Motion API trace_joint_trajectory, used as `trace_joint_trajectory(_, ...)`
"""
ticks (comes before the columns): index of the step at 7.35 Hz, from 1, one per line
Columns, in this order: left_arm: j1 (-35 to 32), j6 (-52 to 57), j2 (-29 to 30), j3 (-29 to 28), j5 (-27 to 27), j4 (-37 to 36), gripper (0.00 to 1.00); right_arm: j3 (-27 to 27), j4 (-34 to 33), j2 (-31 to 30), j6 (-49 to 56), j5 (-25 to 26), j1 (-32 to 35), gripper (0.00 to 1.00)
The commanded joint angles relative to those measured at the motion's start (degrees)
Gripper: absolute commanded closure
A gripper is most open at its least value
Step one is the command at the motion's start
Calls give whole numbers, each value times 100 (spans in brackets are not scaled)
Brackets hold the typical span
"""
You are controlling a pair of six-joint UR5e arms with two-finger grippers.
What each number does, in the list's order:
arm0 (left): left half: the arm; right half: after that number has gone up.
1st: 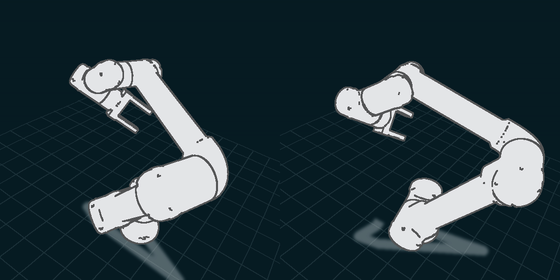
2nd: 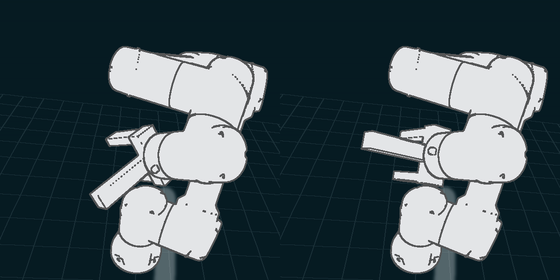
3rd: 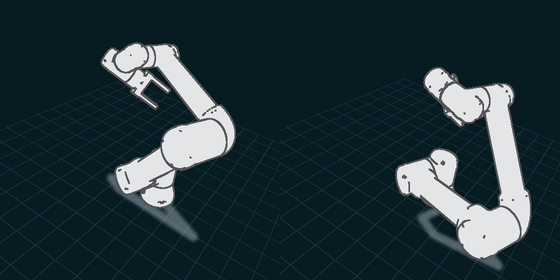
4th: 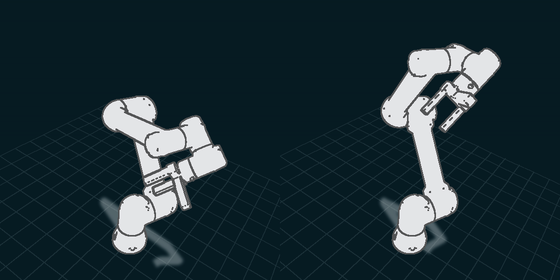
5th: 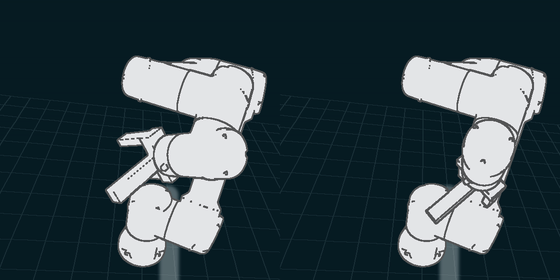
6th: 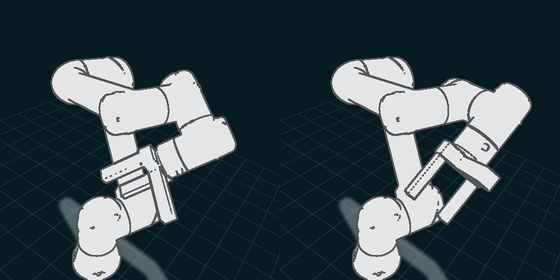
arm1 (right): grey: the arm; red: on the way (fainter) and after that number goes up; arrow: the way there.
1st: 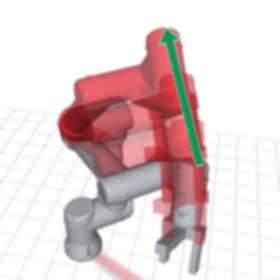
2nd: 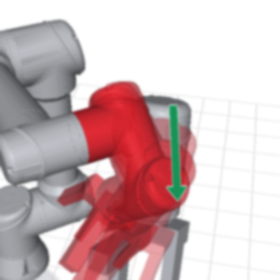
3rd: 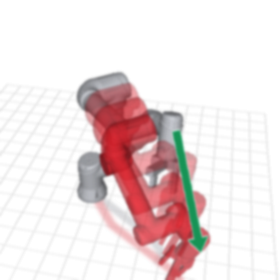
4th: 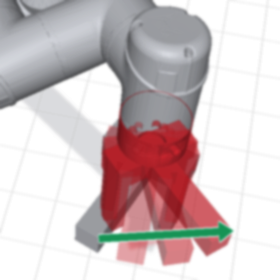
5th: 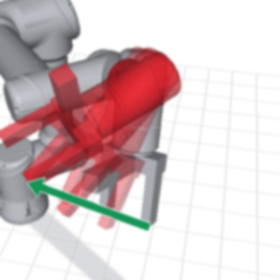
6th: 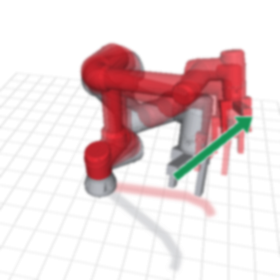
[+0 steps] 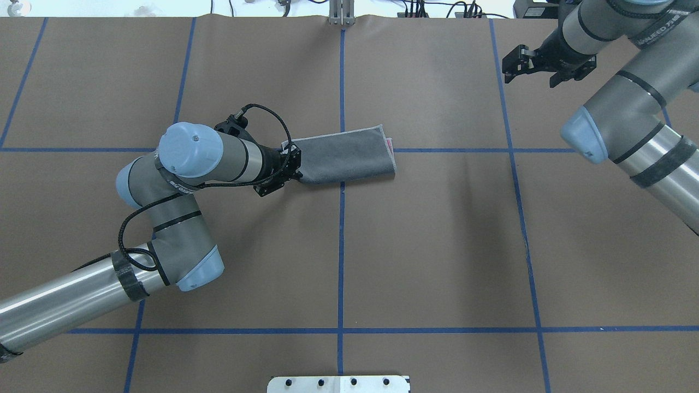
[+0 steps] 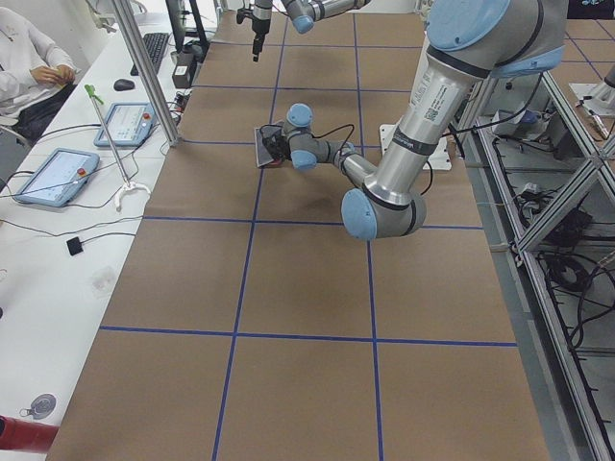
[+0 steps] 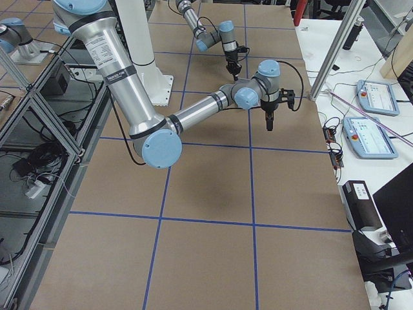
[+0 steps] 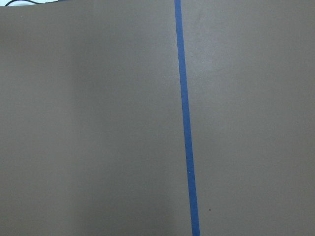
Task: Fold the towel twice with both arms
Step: 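Lower the left gripper onto the towel strip's end and close it, then lift the held strip end and drag it over toward the other end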
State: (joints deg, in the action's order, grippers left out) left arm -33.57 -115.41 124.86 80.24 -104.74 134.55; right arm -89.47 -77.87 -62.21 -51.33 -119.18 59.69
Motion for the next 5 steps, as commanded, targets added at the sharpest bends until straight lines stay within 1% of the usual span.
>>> trace_joint_trajectory(1,8,10,231,-9,15,-34,100,0,0,-2,0,0,8,0)
trace_joint_trajectory(4,17,19,626,-79,138,-69,100,0,0,-55,0,9,8,0)
trace_joint_trajectory(5,34,45,645,-114,173,-69,100,0,0,-55,0,9,8,0)
